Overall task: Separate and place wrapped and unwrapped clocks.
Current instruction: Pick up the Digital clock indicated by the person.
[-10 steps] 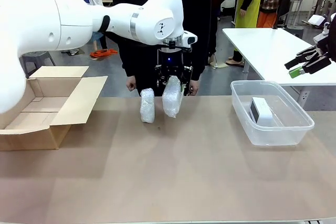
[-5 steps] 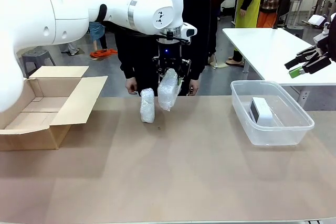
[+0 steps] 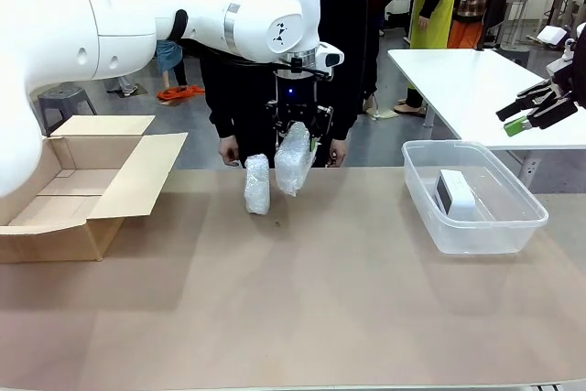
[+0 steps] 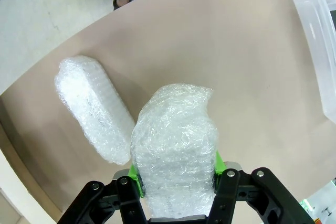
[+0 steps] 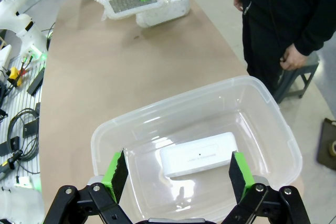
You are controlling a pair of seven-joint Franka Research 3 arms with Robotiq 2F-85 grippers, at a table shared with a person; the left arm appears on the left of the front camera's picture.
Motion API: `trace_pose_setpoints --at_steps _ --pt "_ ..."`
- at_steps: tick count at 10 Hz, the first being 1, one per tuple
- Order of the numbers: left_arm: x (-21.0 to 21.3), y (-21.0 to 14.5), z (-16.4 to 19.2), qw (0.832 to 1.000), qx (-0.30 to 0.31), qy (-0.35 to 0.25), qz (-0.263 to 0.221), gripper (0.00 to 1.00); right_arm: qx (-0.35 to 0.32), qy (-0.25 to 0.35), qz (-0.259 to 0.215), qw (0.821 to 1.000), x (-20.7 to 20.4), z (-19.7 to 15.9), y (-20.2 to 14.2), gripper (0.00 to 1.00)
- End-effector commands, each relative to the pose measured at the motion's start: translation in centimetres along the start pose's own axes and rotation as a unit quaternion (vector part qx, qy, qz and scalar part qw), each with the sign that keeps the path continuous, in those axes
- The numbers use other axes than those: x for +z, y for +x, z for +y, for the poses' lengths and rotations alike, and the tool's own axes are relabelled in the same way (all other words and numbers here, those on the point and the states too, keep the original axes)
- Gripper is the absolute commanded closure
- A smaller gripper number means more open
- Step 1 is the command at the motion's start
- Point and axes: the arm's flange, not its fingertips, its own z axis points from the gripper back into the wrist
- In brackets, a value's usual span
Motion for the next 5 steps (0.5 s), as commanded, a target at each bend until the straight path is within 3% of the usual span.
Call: trace_pose_setpoints --at_steps 1,5 --pt "0.50 0.09 0.05 1.000 0.003 -0.001 -0.004 0.86 -0.003 -0.005 0.003 1.000 -0.17 0.12 0.06 0.00" --pt "0.50 0.09 0.05 1.000 0.003 -0.001 -0.004 0.86 -0.003 -0.005 0.003 1.000 -0.17 0.12 0.06 0.00"
